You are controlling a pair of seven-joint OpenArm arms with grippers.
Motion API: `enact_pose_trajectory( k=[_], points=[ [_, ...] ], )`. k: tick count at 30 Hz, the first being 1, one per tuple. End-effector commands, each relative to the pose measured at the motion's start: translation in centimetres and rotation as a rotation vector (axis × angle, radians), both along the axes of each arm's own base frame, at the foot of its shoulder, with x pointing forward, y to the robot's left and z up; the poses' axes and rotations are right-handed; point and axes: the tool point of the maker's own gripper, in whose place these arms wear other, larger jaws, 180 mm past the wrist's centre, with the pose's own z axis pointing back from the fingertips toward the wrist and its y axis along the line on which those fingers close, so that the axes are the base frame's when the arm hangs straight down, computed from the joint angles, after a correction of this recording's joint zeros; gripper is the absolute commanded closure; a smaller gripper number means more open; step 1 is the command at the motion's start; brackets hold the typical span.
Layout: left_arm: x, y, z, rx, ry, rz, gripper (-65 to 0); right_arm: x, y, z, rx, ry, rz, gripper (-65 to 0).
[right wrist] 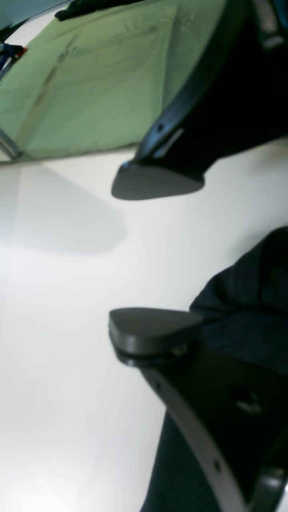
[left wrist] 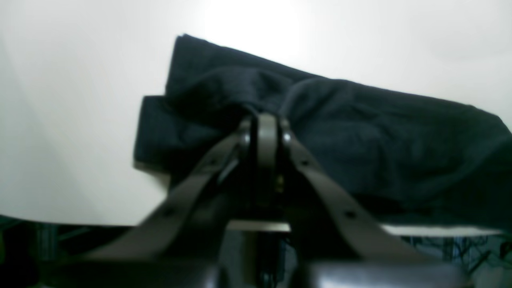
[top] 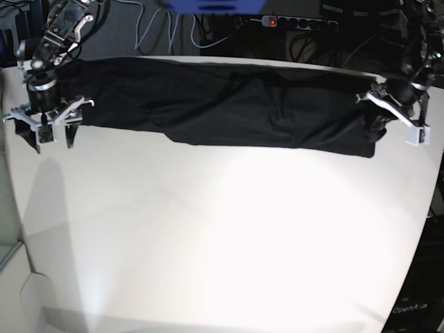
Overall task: Fold the T-shirt properly
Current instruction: 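Carry the pinched cloth with the left gripper to the strip's end, then adjust the left gripper's pinch on the strip's end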
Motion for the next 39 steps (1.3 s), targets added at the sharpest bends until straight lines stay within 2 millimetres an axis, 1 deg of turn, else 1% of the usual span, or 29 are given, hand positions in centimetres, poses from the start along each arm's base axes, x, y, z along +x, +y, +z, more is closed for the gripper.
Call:
enact_pose_trajectory(
  k=[1, 6, 11, 13, 16, 18, 22, 24, 26, 28, 32, 35, 39],
  points=[
    [0.2, 0.5, 0.3, 0.028, -0.016, -0.001, 0.0, 0.5, -0.2, 1.4, -0.014, -0.049, 0.008, -39.5],
    [-0.5, 0.9, -1.2, 0.09, 0.013, 0.044, 0.0, 0.5, -0.3, 1.4, -0.015, -0.049, 0.008, -39.5],
    [-1.2, 0.0, -2.1, 0.164, 0.019, -0.034, 0.0, 0.6, -0.2, 1.4, -0.015, -0.049, 0.01, -39.5],
    [-1.4, -0.1, -2.5, 0.204, 0.029, -0.047, 0.0, 0.6, -0.2, 1.4, -0.015, -0.049, 0.01, -39.5],
    [-1.1, 0.2, -2.7, 0.257, 0.031, -0.032, 0.0, 0.6, -0.2, 1.4, -0.015, -0.049, 0.01, -39.5],
    [-1.3, 0.4, -3.1, 0.278, 0.046, -0.026, 0.0, 0.6, -0.2, 1.4, -0.015, -0.049, 0.01, -39.5],
    [-0.7, 0.5, -2.8, 0.285, 0.032, -0.019, 0.0, 0.6, -0.2, 1.4, -0.014, -0.048, 0.01, -39.5],
    [-0.8, 1.5, -2.5, 0.29, 0.026, 0.015, 0.0, 0.6, -0.2, 1.4, -0.014, -0.048, 0.01, -39.5],
    [-0.5, 2.3, -2.0, 0.282, 0.005, 0.071, 0.0, 0.5, -0.3, 1.3, -0.015, -0.046, 0.007, -39.5],
    [-0.4, 3.9, -1.2, 0.29, -0.017, 0.13, 0.0, 0.4, -0.4, 1.3, -0.015, -0.046, 0.005, -39.5],
    [-0.1, 5.3, -0.1, 0.32, -0.047, 0.128, 0.0, 0.4, -0.4, 1.3, -0.015, -0.046, 0.005, -39.5],
    [-0.5, 5.9, -0.9, 0.312, -0.028, 0.133, 0.0, 0.5, -0.3, 1.3, -0.014, -0.047, 0.008, -39.5],
    [-0.8, 6.1, -2.9, 0.277, 0.02, 0.143, 0.0, 0.5, -0.2, 1.3, -0.014, -0.047, 0.01, -39.5]
  ],
)
